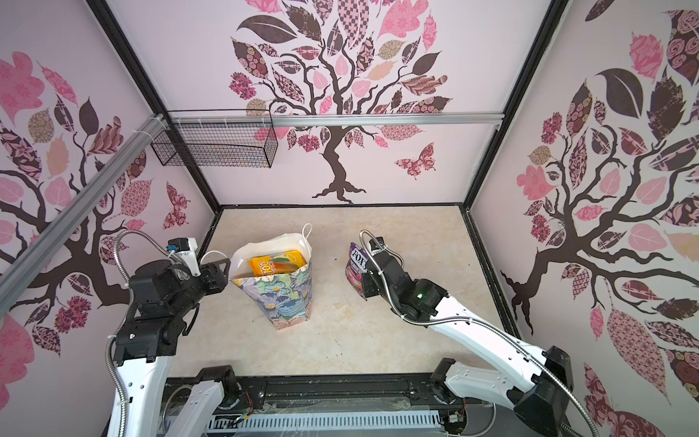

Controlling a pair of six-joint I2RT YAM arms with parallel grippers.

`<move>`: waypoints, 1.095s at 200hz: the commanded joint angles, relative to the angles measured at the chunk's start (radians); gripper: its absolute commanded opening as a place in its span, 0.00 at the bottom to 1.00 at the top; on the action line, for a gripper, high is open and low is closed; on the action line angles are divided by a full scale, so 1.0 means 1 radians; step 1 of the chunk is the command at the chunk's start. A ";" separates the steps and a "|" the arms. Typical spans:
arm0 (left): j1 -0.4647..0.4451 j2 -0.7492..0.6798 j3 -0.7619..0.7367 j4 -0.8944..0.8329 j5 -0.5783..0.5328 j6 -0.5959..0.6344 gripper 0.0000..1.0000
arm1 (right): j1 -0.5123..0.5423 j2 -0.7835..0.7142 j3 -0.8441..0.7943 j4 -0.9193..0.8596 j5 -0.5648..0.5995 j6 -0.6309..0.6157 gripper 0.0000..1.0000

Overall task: Place the snacks into the paper bag
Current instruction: 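Pinch the Berries bag edge with the right gripper and lift it, then carry the Berries bag with the right gripper over the paper bag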

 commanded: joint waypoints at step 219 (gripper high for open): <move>0.007 -0.023 -0.031 0.048 -0.004 0.001 0.46 | 0.004 0.089 0.607 -0.026 -0.437 -0.092 0.00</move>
